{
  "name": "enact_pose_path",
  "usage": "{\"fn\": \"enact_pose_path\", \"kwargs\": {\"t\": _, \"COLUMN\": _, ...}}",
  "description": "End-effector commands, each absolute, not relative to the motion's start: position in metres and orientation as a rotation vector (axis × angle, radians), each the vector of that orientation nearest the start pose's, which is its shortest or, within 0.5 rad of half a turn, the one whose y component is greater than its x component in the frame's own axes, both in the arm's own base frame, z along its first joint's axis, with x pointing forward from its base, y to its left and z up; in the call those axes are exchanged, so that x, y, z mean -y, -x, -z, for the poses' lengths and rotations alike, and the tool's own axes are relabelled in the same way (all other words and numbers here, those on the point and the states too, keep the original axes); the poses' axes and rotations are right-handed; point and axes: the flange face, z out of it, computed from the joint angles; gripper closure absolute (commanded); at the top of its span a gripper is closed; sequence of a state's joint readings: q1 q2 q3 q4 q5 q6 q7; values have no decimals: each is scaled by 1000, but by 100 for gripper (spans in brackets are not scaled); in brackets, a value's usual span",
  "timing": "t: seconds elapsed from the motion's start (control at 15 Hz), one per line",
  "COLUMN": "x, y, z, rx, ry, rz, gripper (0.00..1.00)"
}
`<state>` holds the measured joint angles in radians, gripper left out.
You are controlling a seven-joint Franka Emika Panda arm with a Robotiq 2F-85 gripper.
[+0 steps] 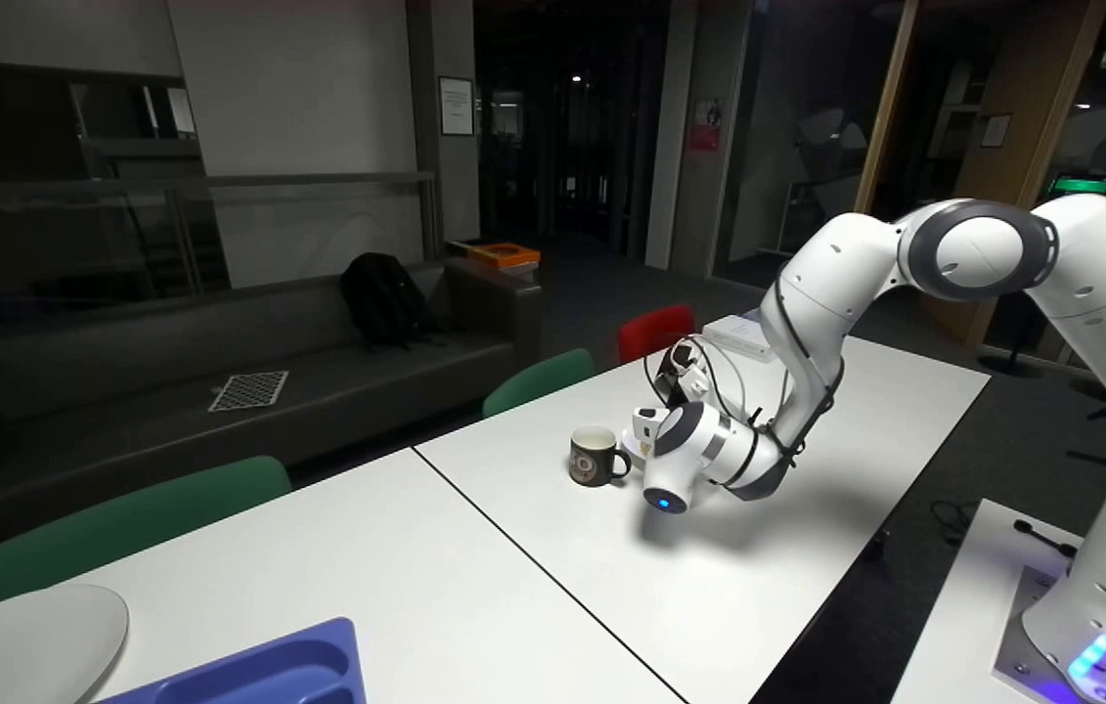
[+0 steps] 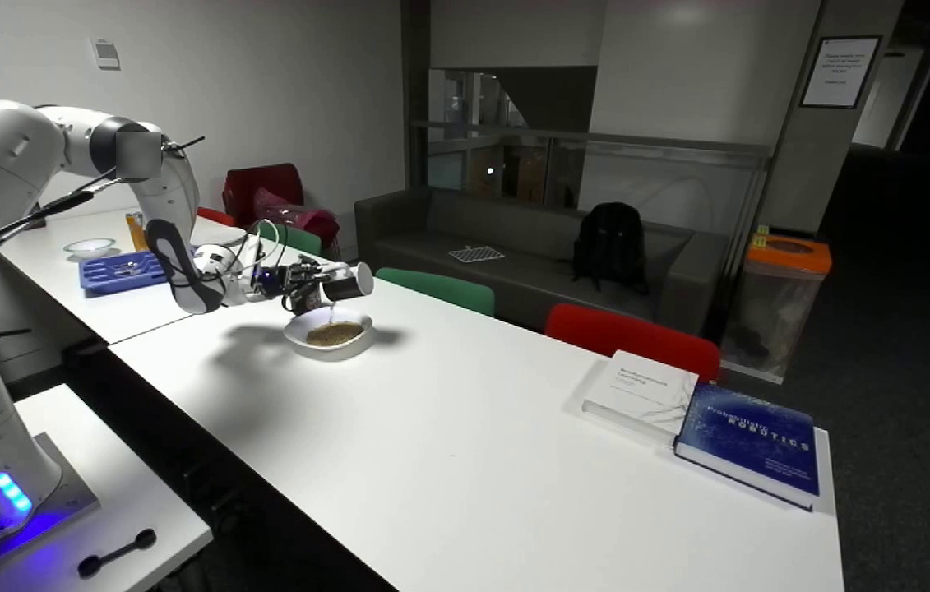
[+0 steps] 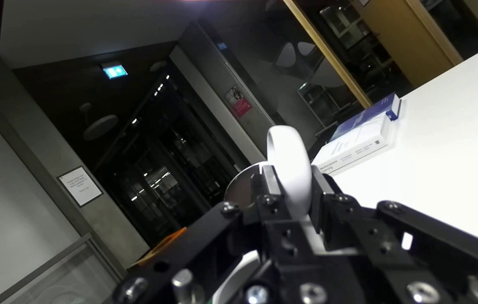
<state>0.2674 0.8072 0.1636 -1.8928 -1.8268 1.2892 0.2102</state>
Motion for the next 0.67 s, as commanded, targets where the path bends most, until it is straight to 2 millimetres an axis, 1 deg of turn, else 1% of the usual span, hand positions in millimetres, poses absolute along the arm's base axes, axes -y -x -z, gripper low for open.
{"fn": "enact_pose_path", "kwargs": {"t": 0.0, "x": -120, "y": -581, "z": -148, "rx": -788, "ry": -1001, "rz": 409, "gripper": 95}}
{"fn": "enact_pose_path", "kwargs": {"t": 0.6, "x": -116, "y": -583, "z": -150, "rx": -803, "ry": -970, "rz": 508, "gripper": 95}}
